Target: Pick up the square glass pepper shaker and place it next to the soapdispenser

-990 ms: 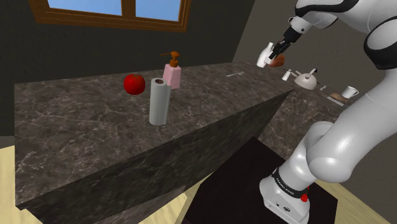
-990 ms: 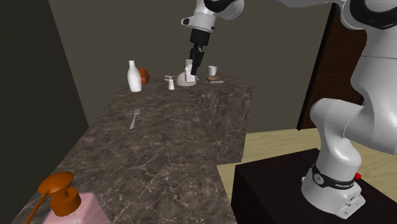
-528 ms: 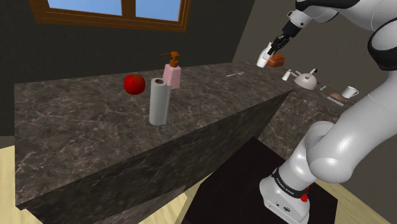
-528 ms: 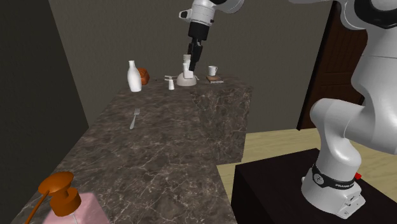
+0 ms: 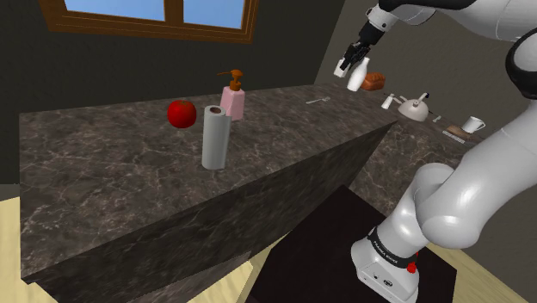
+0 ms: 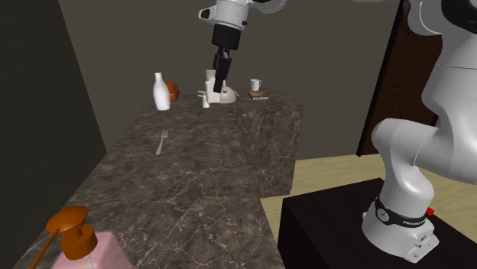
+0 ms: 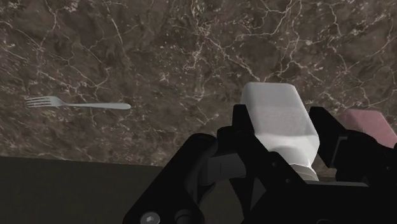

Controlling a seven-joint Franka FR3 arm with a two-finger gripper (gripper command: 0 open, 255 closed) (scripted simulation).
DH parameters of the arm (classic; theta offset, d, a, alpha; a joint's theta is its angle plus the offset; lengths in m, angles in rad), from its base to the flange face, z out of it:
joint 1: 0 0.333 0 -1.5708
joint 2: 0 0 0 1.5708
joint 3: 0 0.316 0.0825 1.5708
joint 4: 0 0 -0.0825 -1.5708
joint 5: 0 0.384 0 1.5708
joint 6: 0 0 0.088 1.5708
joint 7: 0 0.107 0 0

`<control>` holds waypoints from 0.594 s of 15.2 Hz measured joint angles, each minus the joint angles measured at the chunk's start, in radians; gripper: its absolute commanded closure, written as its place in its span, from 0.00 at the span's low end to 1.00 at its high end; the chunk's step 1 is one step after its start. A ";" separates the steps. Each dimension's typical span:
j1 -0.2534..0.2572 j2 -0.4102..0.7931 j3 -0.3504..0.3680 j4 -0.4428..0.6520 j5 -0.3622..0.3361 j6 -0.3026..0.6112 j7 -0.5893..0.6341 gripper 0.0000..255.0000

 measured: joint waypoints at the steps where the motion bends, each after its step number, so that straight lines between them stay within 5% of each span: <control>1: 0.008 0.004 0.013 0.007 0.000 -0.003 0.021 1.00; 9: 0.077 0.048 0.117 0.021 0.003 0.026 0.194 1.00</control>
